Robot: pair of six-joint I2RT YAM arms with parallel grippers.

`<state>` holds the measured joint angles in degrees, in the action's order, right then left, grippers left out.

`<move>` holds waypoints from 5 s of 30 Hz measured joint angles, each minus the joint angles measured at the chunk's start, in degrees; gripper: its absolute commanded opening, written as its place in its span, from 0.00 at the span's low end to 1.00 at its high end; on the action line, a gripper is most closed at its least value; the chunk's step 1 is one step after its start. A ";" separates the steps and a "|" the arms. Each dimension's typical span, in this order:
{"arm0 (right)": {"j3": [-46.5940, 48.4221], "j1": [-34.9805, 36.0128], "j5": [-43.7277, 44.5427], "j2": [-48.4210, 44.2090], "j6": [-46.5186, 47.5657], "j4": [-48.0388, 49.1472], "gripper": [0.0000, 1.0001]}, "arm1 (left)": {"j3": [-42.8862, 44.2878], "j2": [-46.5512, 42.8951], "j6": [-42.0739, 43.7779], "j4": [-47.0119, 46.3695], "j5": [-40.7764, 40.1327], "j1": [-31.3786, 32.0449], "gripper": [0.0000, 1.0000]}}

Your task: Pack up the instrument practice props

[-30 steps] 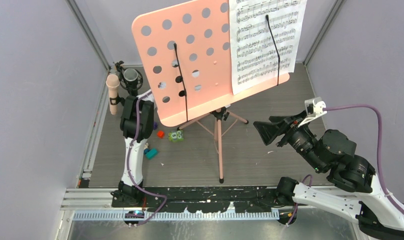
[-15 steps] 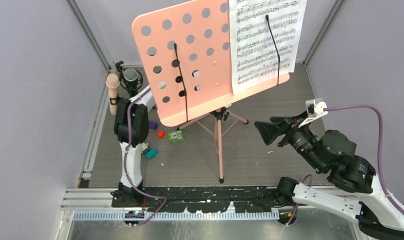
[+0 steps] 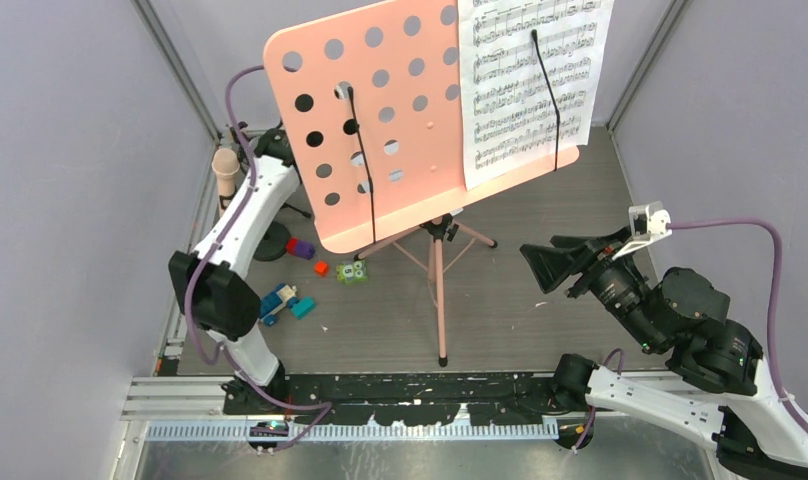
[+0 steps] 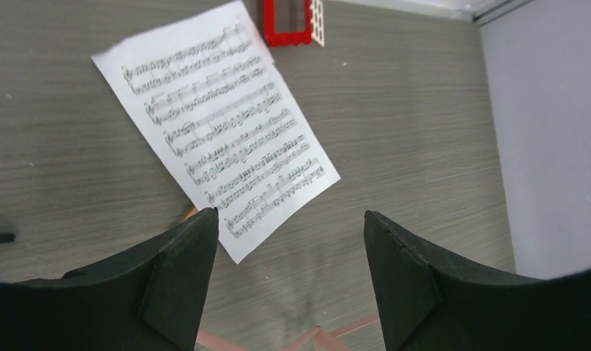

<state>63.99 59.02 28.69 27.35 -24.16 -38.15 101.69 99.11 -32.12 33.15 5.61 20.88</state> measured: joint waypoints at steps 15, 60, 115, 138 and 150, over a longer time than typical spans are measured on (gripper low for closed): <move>0.70 0.00 0.61 -1.49 1.73 -0.28 0.77 | -3.34 -30.29 6.88 3.48 -11.26 0.00 0.80; 6.91 0.00 2.08 0.50 4.07 -2.73 0.77 | 31.28 -27.87 -3.69 0.44 28.06 0.48 0.70; 23.61 0.00 -5.07 13.53 12.63 -0.04 0.76 | 34.93 -29.70 -7.78 -8.92 10.03 -2.56 0.49; 21.33 0.00 -6.64 12.02 9.01 -0.70 0.76 | 29.92 -31.36 5.66 -9.94 -7.19 32.57 0.47; 19.17 0.00 -4.57 13.25 7.91 -0.85 0.76 | 25.90 -34.14 20.28 -8.72 -16.24 56.33 0.47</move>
<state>83.15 59.02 24.12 40.60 -16.25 -39.00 127.59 64.97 -11.84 24.43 -10.63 77.21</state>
